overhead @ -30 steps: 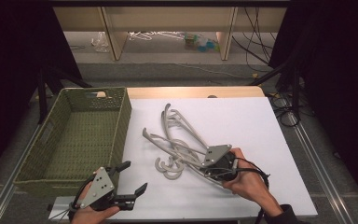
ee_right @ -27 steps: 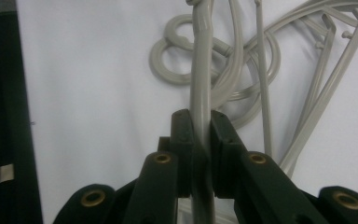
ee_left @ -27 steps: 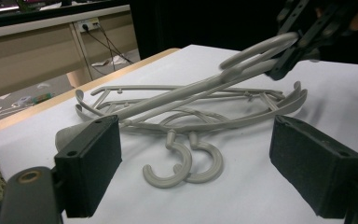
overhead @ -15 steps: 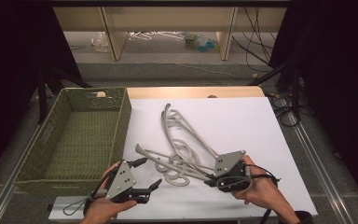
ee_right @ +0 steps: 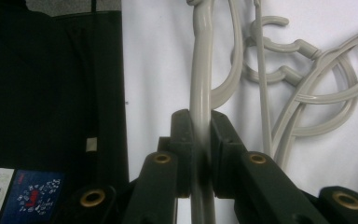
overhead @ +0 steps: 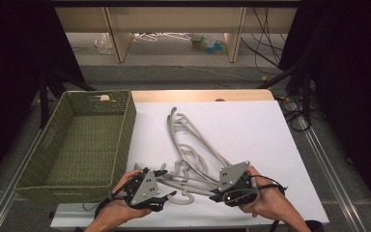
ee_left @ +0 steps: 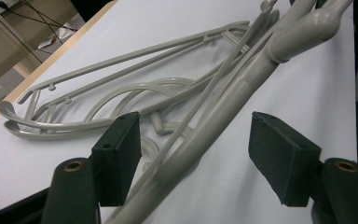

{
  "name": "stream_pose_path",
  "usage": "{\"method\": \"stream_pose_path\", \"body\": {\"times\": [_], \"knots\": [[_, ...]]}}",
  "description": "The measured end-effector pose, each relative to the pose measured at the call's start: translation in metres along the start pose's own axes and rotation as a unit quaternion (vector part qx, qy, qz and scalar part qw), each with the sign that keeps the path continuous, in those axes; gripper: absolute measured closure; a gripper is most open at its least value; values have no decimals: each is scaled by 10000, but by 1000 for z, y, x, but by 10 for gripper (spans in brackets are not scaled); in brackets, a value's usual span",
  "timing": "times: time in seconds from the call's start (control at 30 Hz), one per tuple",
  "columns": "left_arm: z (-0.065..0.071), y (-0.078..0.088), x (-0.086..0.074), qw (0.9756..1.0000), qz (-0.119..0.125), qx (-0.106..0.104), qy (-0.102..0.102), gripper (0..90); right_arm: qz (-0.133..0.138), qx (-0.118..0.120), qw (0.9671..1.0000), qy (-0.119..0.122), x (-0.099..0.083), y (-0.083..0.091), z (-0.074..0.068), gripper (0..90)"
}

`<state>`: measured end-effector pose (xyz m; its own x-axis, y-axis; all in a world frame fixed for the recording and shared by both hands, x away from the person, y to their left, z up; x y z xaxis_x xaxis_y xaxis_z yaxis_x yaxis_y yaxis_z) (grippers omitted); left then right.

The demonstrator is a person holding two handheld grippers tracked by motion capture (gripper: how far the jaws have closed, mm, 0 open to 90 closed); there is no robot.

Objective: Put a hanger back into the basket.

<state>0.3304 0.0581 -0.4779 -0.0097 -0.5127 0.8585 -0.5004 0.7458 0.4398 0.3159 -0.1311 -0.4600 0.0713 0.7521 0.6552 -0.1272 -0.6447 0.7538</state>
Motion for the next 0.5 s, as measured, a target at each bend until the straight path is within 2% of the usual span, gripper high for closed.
{"method": "stream_pose_path", "body": {"times": [0.03,0.07,0.23,0.33,0.5], "knots": [[1,-1,0,10000,-24,-39,-40,360,-11,22,10000,28,0,-1,0,822],[0,-1,-1,9997,-122,-116,-164,394,-22,61,10000,62,0,-1,0,821],[4,-7,-4,9986,-264,-309,-332,490,-60,185,9997,112,-1,-2,-4,821],[9,-10,-6,9968,-399,-472,-499,526,-76,253,9995,166,-1,-3,-6,821],[16,-11,-6,9929,-476,-734,-801,663,-30,316,9991,263,0,-4,-7,820]]}}
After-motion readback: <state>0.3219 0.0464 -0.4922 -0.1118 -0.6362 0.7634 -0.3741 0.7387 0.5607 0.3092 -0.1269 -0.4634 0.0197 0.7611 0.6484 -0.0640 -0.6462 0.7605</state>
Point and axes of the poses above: each handheld gripper's, and its own axes: y roughly backward along the jaws, x roughly out of its top, z roughly to its right, the point moved 8 cm from there along -y, roughly forward along the jaws, and after that the axes turned 5 degrees about z, right-handed, at the moved point
